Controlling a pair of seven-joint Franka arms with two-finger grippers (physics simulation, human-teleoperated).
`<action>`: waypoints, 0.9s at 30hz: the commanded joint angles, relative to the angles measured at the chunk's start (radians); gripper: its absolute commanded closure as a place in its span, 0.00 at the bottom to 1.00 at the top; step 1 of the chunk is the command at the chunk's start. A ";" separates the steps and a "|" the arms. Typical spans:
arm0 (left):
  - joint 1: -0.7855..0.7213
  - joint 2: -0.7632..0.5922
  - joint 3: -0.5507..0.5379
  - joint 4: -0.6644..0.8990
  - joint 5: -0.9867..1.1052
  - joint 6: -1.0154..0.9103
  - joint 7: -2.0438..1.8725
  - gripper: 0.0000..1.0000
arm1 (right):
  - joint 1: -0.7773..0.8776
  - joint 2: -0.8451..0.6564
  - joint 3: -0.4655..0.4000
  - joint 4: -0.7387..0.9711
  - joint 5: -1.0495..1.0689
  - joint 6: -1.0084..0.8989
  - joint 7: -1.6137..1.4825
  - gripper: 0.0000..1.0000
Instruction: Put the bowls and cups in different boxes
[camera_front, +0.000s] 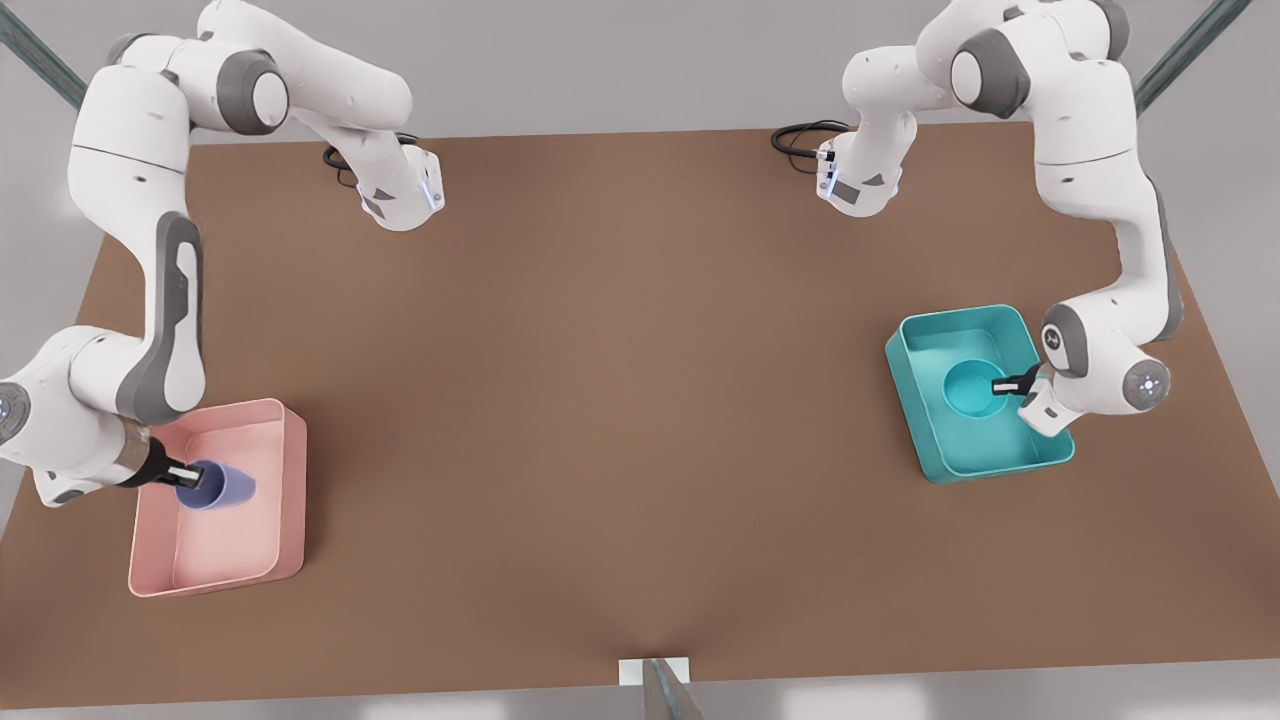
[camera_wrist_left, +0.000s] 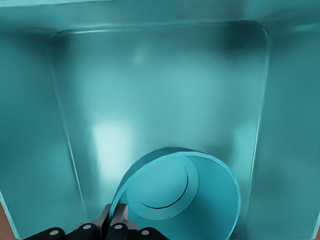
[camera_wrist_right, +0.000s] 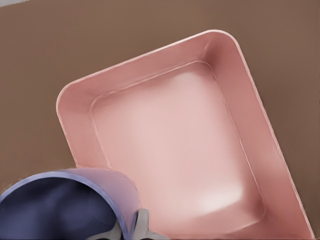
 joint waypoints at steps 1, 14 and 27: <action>-0.001 0.011 0.000 -0.004 -0.005 0.039 0.064 0.79 | -0.037 0.043 -0.001 0.002 -0.002 0.014 -0.414 0.79; -0.085 -0.297 -0.188 0.355 0.126 -0.465 -0.198 0.00 | -0.068 0.189 0.003 -0.006 0.032 0.235 -0.403 0.79; -0.108 -0.215 -0.295 0.564 0.120 -0.553 -0.288 0.00 | -0.063 0.018 0.019 0.008 0.070 -0.100 -0.468 0.00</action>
